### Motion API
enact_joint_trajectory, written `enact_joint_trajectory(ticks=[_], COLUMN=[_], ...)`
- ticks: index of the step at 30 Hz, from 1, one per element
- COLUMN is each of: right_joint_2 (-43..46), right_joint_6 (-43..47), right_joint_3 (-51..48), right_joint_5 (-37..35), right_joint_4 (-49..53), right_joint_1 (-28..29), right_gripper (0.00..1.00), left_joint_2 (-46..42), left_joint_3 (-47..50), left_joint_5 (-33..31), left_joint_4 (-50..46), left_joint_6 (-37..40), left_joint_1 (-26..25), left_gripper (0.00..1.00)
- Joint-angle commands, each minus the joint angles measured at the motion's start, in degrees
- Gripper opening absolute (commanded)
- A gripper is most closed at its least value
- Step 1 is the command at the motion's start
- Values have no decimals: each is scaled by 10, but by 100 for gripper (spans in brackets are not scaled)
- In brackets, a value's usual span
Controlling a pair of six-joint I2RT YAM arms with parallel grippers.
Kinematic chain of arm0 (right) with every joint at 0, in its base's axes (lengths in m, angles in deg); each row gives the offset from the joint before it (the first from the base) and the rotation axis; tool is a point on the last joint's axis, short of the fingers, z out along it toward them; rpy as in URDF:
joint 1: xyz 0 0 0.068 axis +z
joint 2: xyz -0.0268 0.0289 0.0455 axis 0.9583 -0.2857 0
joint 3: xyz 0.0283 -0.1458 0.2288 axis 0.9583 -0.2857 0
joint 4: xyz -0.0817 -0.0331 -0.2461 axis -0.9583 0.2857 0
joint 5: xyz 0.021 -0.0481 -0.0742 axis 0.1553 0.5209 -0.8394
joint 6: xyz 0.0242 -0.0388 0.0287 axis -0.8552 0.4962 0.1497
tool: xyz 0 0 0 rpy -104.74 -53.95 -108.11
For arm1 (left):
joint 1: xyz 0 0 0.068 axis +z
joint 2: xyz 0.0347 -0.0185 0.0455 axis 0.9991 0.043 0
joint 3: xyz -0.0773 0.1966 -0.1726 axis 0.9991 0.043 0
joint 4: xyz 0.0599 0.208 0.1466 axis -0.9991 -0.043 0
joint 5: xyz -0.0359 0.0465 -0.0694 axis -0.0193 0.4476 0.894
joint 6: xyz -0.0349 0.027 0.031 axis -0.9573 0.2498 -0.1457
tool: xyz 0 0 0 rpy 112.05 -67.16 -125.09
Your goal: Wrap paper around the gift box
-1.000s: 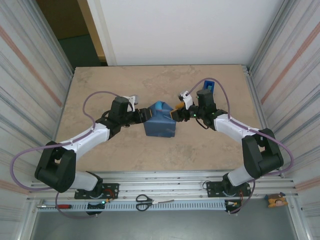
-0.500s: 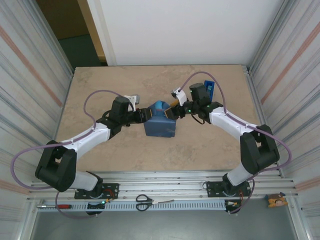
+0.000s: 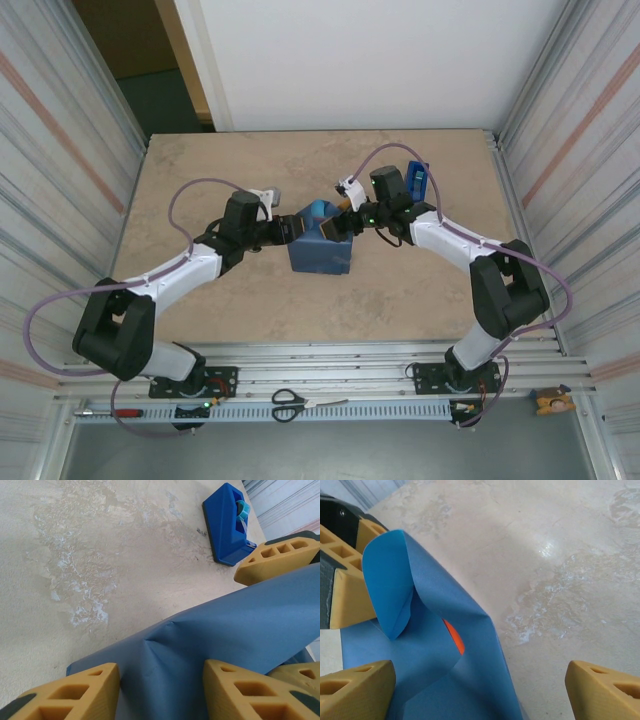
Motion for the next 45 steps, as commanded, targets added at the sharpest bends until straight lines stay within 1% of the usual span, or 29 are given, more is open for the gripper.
enact_joint_trajectory(ticks=[1,3,5,6,18,20,25,34,38,42,45], right_joint_2=[-5,-6,-10,-13,-35,-43,-60,-35,-38,-40,-34], right_joint_6=[-25,-30,-32,-31,-58,-55,-34,-32,-30,-31,-31], right_joint_3=[14,18,24,29,52,63,69,33,25,16,5], right_joint_5=[13,11,-11,-14,-80,-103,-126,-136,-138,-138,-137], right_joint_4=[-21,-22,-17,-15,-34,-19,17,18,23,36,32], right_joint_1=[6,11,18,22,36,39,49,53,52,54,54], right_gripper=[87,88,88,99,98,98,100,99,93,88,85], left_joint_2=[24,24,24,24,21,19,9,-12,-20,-36,-52], left_joint_3=[13,13,14,15,15,15,17,10,0,-14,-28], left_joint_5=[1,0,1,1,0,-1,-3,-13,-14,-17,-11], left_joint_4=[-88,-89,-90,-91,-88,-89,-87,-98,-103,-109,-112], left_joint_6=[11,13,12,13,12,11,11,11,12,15,14], left_joint_1=[-11,-12,-12,-12,-19,-20,-21,-21,-21,-19,-9], left_gripper=[48,48,47,47,45,45,45,46,47,51,58])
